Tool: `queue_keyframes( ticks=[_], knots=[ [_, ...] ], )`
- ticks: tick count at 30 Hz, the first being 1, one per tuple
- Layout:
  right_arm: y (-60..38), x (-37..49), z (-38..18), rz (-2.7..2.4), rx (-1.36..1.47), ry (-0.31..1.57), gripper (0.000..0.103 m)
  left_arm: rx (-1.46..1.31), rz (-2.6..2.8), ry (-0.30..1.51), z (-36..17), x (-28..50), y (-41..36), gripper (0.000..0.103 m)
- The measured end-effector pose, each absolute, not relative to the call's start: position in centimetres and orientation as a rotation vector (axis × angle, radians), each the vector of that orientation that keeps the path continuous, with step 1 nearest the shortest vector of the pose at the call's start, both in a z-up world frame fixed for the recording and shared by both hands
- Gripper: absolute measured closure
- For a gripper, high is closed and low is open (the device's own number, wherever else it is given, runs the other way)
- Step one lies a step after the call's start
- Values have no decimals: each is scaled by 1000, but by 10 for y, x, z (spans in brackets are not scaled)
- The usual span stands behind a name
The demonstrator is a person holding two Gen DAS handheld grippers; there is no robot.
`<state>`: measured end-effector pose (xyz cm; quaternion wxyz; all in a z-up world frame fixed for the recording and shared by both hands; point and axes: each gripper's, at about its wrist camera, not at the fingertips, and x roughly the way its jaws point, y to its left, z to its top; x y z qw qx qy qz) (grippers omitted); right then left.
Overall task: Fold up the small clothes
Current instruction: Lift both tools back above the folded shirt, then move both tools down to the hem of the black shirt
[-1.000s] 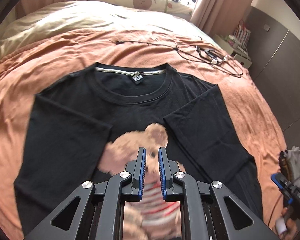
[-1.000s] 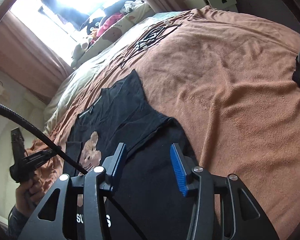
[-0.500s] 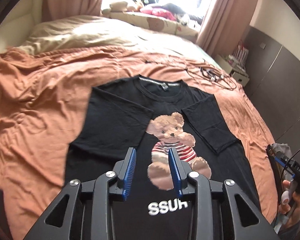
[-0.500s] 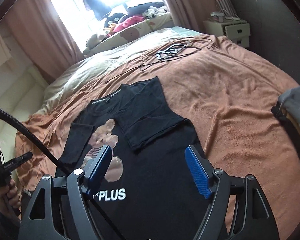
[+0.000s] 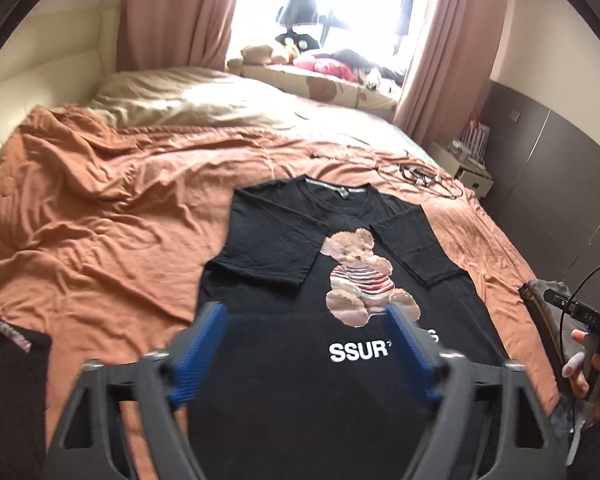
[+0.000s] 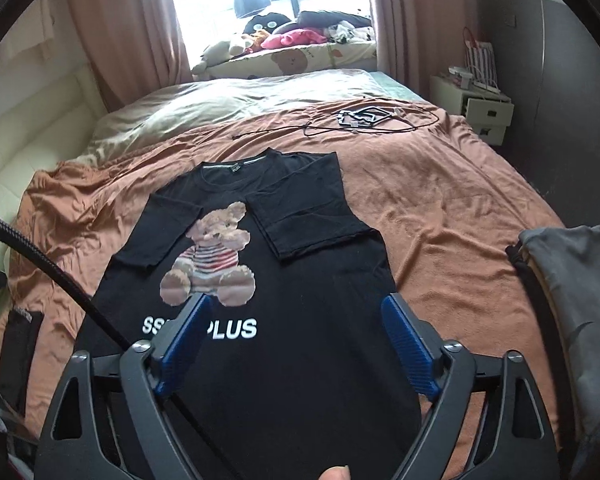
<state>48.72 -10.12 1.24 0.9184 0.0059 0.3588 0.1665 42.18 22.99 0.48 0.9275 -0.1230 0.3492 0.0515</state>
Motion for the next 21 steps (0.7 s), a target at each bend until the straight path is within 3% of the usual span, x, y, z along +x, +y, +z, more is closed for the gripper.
queue_keyframes(
  ticks=[3, 21],
  knots=[
    [-102, 469, 16, 337, -3, 736, 6, -215, 133, 670, 9, 392, 225, 0],
    [-147, 359, 20, 379, -52, 674, 5, -141, 172, 625, -3, 277, 197, 0]
  ],
)
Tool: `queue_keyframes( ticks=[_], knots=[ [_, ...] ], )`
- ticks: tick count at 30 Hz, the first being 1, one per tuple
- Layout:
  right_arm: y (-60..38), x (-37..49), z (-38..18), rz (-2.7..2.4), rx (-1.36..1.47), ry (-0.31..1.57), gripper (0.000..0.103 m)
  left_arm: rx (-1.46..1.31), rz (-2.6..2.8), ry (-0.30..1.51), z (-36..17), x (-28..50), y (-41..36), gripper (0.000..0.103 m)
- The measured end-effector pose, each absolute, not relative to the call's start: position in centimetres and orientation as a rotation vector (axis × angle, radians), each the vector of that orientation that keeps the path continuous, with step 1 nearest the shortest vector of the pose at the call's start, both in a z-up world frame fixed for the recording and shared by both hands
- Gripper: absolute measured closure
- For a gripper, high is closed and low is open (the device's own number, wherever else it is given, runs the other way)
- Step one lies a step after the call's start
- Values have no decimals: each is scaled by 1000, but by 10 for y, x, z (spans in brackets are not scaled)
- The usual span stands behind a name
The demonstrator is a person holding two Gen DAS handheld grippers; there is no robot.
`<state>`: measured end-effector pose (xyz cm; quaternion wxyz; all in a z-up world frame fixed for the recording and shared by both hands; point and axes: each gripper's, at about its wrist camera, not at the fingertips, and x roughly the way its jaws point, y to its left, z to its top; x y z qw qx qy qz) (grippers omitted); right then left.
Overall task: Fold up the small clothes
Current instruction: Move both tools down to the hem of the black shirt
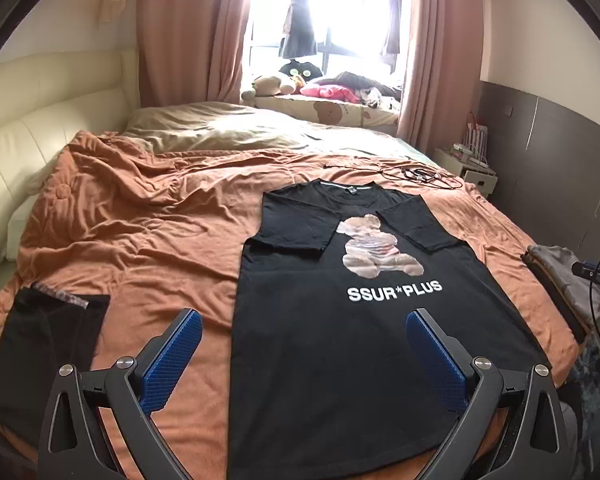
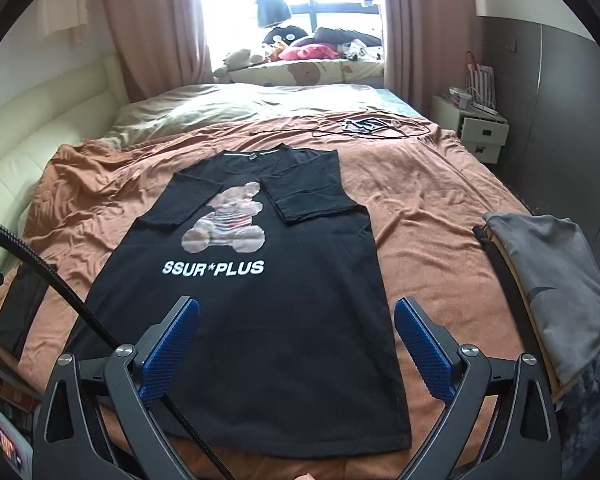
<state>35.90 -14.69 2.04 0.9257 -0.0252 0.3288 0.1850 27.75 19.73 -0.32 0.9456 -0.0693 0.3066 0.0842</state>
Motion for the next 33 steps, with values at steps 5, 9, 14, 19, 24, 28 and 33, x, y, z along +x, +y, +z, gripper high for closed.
queue_keyframes(
  ticks=[5, 9, 14, 19, 24, 28, 33],
  knots=[
    [-159, 333, 18, 399, -70, 658, 5, -144, 176, 633, -8, 251, 193, 1],
    [-172, 312, 16, 405, -61, 645, 5, -137, 178, 628, -10, 230, 189, 0],
    [-183, 294, 12, 408, -44, 645, 5, -127, 176, 622, -10, 205, 188, 0],
    [-193, 281, 3, 410, -38, 664, 5, -143, 173, 626, -14, 184, 193, 1],
    [-205, 276, -5, 419, -11, 703, 5, -185, 157, 647, -30, 169, 201, 3],
    [-218, 279, -15, 452, 68, 755, 5, -203, 156, 695, -49, 167, 206, 11],
    [-241, 288, -21, 574, 200, 828, 5, -235, 155, 727, -69, 166, 212, 15]
  ],
)
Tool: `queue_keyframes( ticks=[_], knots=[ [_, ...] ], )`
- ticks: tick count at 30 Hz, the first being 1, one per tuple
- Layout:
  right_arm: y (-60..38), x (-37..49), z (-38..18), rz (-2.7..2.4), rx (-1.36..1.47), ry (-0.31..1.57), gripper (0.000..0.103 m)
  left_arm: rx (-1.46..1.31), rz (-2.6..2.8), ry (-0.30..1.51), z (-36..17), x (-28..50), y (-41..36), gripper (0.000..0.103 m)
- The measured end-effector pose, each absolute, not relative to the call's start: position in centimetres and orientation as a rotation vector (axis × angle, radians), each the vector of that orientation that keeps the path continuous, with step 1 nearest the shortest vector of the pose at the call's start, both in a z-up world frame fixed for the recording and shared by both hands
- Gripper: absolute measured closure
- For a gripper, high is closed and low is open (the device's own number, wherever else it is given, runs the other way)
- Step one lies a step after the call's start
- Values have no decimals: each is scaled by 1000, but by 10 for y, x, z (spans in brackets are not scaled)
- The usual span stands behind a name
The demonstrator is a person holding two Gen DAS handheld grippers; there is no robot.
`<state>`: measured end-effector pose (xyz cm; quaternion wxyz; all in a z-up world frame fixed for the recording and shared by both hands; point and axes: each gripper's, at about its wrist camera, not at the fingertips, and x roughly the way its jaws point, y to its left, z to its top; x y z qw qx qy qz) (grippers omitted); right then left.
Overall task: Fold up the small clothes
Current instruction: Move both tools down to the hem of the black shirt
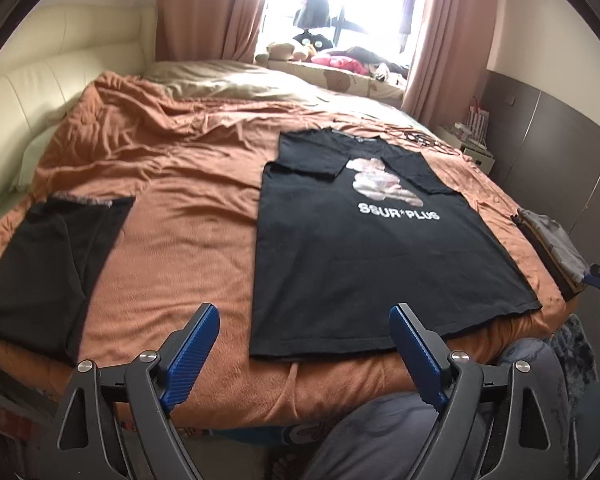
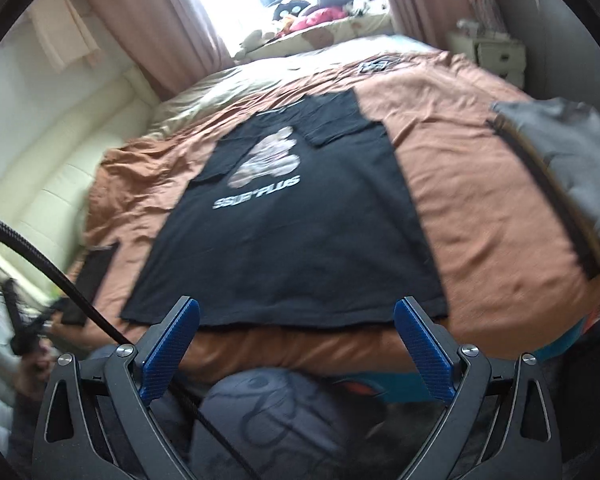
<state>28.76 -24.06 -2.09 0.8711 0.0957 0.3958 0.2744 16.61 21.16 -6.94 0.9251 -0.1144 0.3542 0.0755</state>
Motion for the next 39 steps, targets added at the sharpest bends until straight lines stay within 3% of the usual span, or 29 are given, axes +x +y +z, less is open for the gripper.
queue_keyframes(
  ticks=[4, 15, 20, 22, 24, 28, 31, 39],
  knots=[
    [-258, 297, -20, 602, 227, 841, 5, -261, 142, 743, -86, 170, 213, 17],
    [-284, 328, -55, 571, 254, 943, 6, -364, 142, 854, -137, 191, 224, 45],
    [-293, 352, -71, 611, 354, 1026, 14, -409, 145, 874, -151, 197, 229, 46],
    [-290, 361, -77, 608, 337, 1046, 25, -426, 147, 876, -156, 200, 231, 46],
    [-290, 369, -86, 594, 318, 1070, 27, -446, 151, 886, -162, 203, 233, 52],
    [-289, 383, -102, 531, 266, 1088, 27, -486, 154, 910, -174, 208, 236, 53],
    [-289, 395, -120, 495, 279, 1118, 39, -498, 161, 938, -185, 211, 238, 58],
    [-286, 403, -137, 464, 311, 1119, 46, -565, 164, 940, -191, 215, 248, 60]
  ],
)
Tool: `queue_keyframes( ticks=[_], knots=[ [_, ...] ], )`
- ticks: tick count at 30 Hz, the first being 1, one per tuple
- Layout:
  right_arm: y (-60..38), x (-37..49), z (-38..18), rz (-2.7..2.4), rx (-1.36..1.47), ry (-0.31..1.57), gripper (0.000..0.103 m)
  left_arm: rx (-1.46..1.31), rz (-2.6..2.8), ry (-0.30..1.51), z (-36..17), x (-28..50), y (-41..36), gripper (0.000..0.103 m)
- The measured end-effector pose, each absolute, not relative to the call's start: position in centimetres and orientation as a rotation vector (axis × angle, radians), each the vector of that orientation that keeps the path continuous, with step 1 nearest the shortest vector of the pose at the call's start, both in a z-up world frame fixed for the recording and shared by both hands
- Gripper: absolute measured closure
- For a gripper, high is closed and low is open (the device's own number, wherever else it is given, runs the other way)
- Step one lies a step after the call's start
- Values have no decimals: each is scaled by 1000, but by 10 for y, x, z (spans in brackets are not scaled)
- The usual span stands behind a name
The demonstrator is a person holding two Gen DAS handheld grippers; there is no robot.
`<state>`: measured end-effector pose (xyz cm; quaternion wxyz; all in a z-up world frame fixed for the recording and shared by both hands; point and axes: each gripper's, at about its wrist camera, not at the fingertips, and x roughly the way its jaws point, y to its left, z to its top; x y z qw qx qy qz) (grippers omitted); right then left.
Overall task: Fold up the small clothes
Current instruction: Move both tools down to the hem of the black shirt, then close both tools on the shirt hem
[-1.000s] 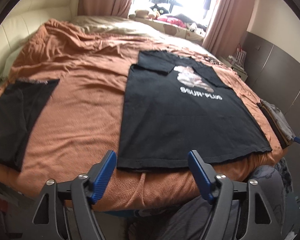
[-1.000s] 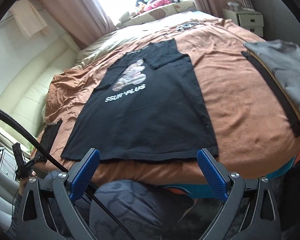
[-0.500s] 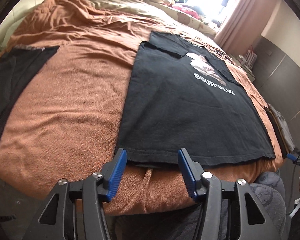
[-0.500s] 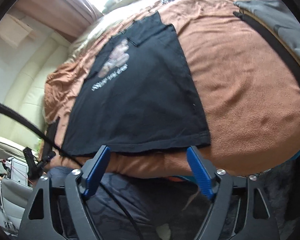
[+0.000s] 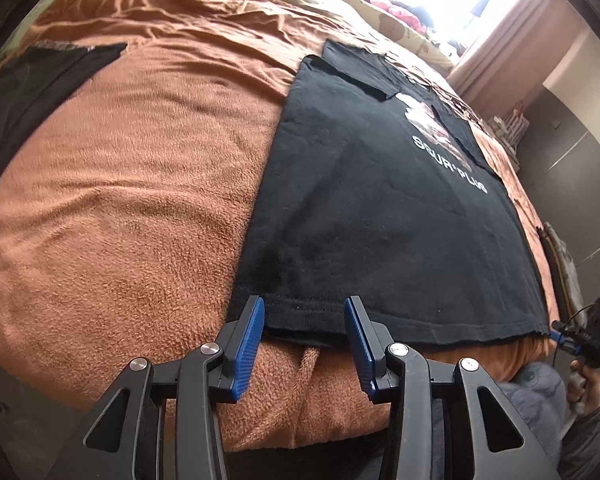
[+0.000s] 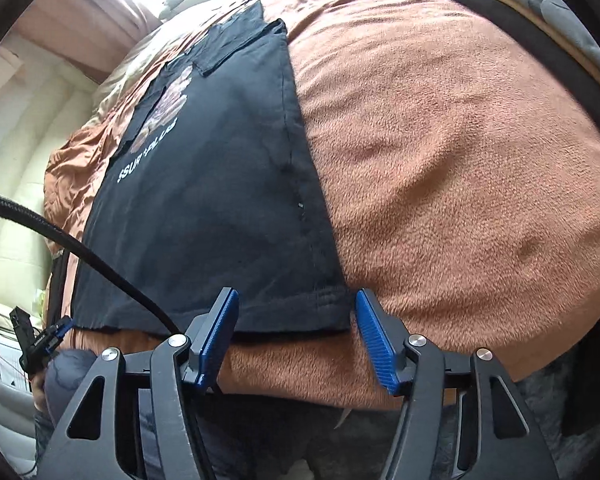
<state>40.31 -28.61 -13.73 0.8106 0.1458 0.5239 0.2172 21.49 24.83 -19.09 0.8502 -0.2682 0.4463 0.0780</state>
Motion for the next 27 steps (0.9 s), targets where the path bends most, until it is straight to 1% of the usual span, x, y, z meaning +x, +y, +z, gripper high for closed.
queue_keyframes(
  ticks=[3, 4, 5, 6, 7, 8, 9, 13, 17, 19, 21, 27],
  knots=[
    [-295, 403, -141, 466, 367, 1107, 53, -602, 165, 935, -191, 216, 251, 64],
    [-297, 403, -143, 471, 389, 1102, 62, -618, 160, 931, -191, 216, 253, 64],
    [-302, 403, -147, 476, 406, 1103, 69, -638, 157, 928, -193, 217, 255, 66],
    [-305, 403, -148, 481, 421, 1105, 80, -659, 158, 925, -194, 217, 258, 71],
    [-308, 402, -149, 485, 437, 1102, 90, -677, 162, 923, -195, 217, 261, 74],
    [-311, 400, -149, 505, 465, 1093, 90, -690, 167, 920, -195, 217, 263, 80],
    [-313, 398, -147, 522, 479, 1081, 90, -705, 171, 912, -194, 215, 266, 81],
    [-314, 387, -140, 551, 450, 1047, 90, -696, 211, 864, -181, 201, 276, 80],
    [-323, 389, -149, 529, 476, 1066, 89, -733, 200, 884, -184, 199, 283, 80],
    [-324, 391, -152, 520, 493, 1070, 83, -736, 225, 903, -188, 199, 286, 80],
    [-324, 392, -155, 522, 509, 1076, 77, -761, 228, 920, -194, 200, 288, 77],
    [-327, 390, -161, 537, 537, 1071, 76, -798, 219, 934, -201, 198, 288, 77]
  ],
)
